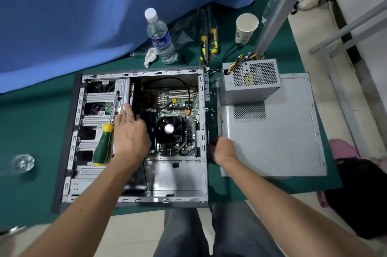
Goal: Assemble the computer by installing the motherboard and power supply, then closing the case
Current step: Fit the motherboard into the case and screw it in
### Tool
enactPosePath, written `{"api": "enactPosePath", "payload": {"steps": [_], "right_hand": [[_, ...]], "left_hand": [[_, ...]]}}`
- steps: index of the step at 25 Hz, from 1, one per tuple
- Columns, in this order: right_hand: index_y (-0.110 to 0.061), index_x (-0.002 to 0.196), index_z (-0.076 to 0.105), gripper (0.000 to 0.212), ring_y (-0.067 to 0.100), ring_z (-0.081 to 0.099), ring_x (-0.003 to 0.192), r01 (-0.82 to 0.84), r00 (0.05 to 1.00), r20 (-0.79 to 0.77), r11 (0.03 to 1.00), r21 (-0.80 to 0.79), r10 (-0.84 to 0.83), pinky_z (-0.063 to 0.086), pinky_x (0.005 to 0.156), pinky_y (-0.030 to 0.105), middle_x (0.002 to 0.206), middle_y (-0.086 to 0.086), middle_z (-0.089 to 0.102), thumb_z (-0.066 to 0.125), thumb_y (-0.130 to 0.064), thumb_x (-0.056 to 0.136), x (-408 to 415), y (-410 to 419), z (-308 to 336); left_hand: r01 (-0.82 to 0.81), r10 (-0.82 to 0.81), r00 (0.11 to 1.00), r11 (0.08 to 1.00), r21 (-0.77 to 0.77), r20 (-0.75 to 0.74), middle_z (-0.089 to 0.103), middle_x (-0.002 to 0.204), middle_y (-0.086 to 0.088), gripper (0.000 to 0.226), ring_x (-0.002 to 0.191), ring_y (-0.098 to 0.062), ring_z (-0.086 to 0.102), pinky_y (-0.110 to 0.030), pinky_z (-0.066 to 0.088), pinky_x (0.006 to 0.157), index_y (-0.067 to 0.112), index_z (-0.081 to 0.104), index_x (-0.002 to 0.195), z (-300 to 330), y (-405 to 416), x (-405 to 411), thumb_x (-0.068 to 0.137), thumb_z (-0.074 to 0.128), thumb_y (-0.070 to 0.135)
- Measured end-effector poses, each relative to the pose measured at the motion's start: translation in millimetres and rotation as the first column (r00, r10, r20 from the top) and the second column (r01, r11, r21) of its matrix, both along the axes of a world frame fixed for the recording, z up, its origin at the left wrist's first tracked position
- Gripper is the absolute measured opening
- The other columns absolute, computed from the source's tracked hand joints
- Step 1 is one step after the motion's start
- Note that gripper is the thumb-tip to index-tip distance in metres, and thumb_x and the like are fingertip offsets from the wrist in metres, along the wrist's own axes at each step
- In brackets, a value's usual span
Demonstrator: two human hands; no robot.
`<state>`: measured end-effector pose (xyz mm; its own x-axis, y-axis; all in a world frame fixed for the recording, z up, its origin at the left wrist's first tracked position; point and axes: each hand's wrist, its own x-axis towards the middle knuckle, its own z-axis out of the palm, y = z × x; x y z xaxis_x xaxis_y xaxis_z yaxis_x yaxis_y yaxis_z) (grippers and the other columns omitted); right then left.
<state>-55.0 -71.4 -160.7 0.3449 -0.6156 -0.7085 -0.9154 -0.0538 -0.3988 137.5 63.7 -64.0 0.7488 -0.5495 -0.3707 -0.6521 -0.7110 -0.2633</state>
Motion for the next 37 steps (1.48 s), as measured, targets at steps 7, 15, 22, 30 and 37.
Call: {"api": "enactPosePath", "payload": {"steps": [7, 15, 22, 30, 37], "right_hand": [[-0.003, 0.108, 0.064, 0.024, 0.023, 0.061, 0.092, 0.096, 0.995, -0.01, 0.995, -0.02, -0.096, 0.049, 0.083, 0.029, 0.106, 0.012, 0.067, 0.041, -0.003, 0.102, 7, -1, -5], [0.0, 0.104, 0.063, 0.028, 0.023, 0.063, 0.092, 0.02, 0.995, -0.096, 0.993, -0.113, -0.031, 0.047, 0.073, 0.028, 0.102, 0.013, 0.067, 0.037, 0.007, 0.096, 15, -6, 2], [-0.01, 0.089, 0.052, 0.026, 0.02, 0.052, 0.081, -0.062, 0.991, -0.125, 0.979, -0.193, 0.038, 0.039, 0.07, 0.026, 0.087, 0.004, 0.052, 0.034, 0.006, 0.097, 26, -13, -1], [-0.009, 0.083, 0.055, 0.029, 0.018, 0.053, 0.073, -0.115, 0.987, -0.133, 0.966, -0.233, 0.085, 0.044, 0.066, 0.026, 0.081, 0.004, 0.055, 0.037, 0.012, 0.093, 21, -15, 2], [-0.009, 0.083, 0.054, 0.036, 0.023, 0.057, 0.081, -0.203, 0.977, -0.102, 0.957, -0.205, 0.186, 0.046, 0.071, 0.029, 0.086, 0.008, 0.058, 0.031, 0.019, 0.085, 20, -18, 3]], "left_hand": [[0.034, -0.035, 0.999, 0.999, 0.016, 0.009, 0.008, 0.158, -0.034, 0.018, 0.148, -0.04, 0.022, -0.041, 0.011, 0.124, 0.008, 0.066, 0.095, -5, 5, -2, 0.093, 0.051, 0.018], [0.107, -0.107, 0.994, 0.993, 0.051, 0.006, 0.006, 0.156, -0.039, 0.025, 0.147, -0.044, 0.021, -0.045, 0.009, 0.123, 0.009, 0.066, 0.099, -3, 7, -3, 0.097, 0.045, 0.022], [0.126, -0.127, 0.992, 0.99, 0.06, 0.011, 0.006, 0.155, -0.041, 0.027, 0.147, -0.046, 0.019, -0.045, 0.008, 0.123, 0.008, 0.068, 0.093, -5, 9, -3, 0.097, 0.046, 0.023], [0.13, -0.131, 0.991, 0.989, 0.066, 0.014, 0.005, 0.154, -0.041, 0.027, 0.147, -0.046, 0.019, -0.045, 0.007, 0.123, 0.008, 0.069, 0.091, -6, 9, -4, 0.096, 0.046, 0.023], [0.136, -0.139, 0.99, 0.988, 0.066, 0.033, 0.009, 0.154, -0.041, 0.027, 0.146, -0.046, 0.024, -0.045, 0.009, 0.122, 0.009, 0.071, 0.085, -9, 9, -6, 0.093, 0.051, 0.026]]}}
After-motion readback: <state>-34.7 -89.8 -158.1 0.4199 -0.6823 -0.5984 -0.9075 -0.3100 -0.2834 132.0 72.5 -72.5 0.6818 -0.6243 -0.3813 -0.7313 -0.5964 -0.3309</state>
